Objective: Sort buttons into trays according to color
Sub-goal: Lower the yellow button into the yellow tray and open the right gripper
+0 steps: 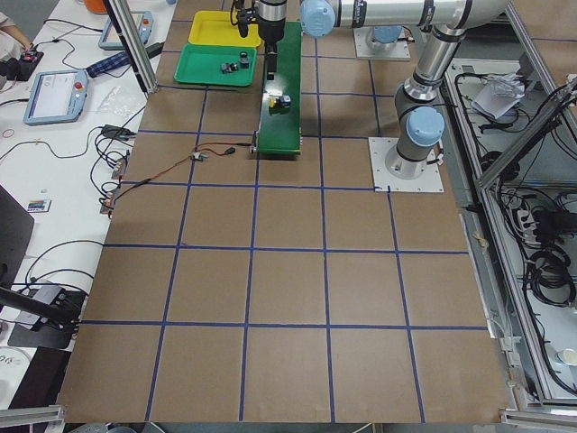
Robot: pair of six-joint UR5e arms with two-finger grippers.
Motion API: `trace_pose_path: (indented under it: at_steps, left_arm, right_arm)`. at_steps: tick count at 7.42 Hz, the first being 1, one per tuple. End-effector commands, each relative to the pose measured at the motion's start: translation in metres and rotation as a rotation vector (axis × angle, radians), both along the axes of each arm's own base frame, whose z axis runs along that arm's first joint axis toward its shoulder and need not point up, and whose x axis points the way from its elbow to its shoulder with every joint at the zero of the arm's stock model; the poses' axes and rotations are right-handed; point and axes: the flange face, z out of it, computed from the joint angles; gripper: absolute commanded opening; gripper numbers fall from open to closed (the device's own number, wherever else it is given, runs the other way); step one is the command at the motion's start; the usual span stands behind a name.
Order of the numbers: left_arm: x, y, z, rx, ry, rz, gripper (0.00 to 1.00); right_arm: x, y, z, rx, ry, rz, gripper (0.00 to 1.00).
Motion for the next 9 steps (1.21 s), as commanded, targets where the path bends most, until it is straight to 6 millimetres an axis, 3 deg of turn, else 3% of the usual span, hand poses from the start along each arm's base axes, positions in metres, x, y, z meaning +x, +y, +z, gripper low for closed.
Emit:
trace_pose_path:
  at_steps: [1,2,3,4,5,6,7,9]
  left_arm:
    - [0.000,0.000,0.000,0.001,0.000,0.001,1.00]
    - [0.000,0.000,0.000,0.001,0.000,0.001,1.00]
    - [0.000,0.000,0.000,-0.001,0.000,0.003,1.00]
    - [0.000,0.000,0.000,-0.001,0.000,0.003,1.00]
    - [0.000,0.000,0.000,-0.001,0.000,0.003,1.00]
    - [0.000,0.000,0.000,-0.001,0.000,0.003,1.00]
    - [0.000,0.000,0.000,-0.001,0.002,0.003,1.00]
    - [-0.002,0.001,0.001,-0.003,0.002,0.007,1.00]
  right_arm:
    - [-0.013,-0.028,-0.023,0.009,0.003,0.027,0.00]
    - [-0.015,-0.032,-0.029,0.013,0.001,0.022,0.00]
    - [-0.015,-0.034,-0.030,0.003,0.004,0.028,0.27]
    - [-0.016,-0.038,-0.040,-0.009,0.008,0.025,0.92]
    - [-0.019,-0.039,-0.039,-0.015,0.010,0.019,1.00]
    - [-0.019,-0.037,-0.031,-0.023,0.010,0.018,1.00]
    - [-0.012,-0.031,-0.011,-0.040,0.004,0.019,1.00]
    - [0.038,0.020,0.090,-0.020,-0.049,0.057,1.00]
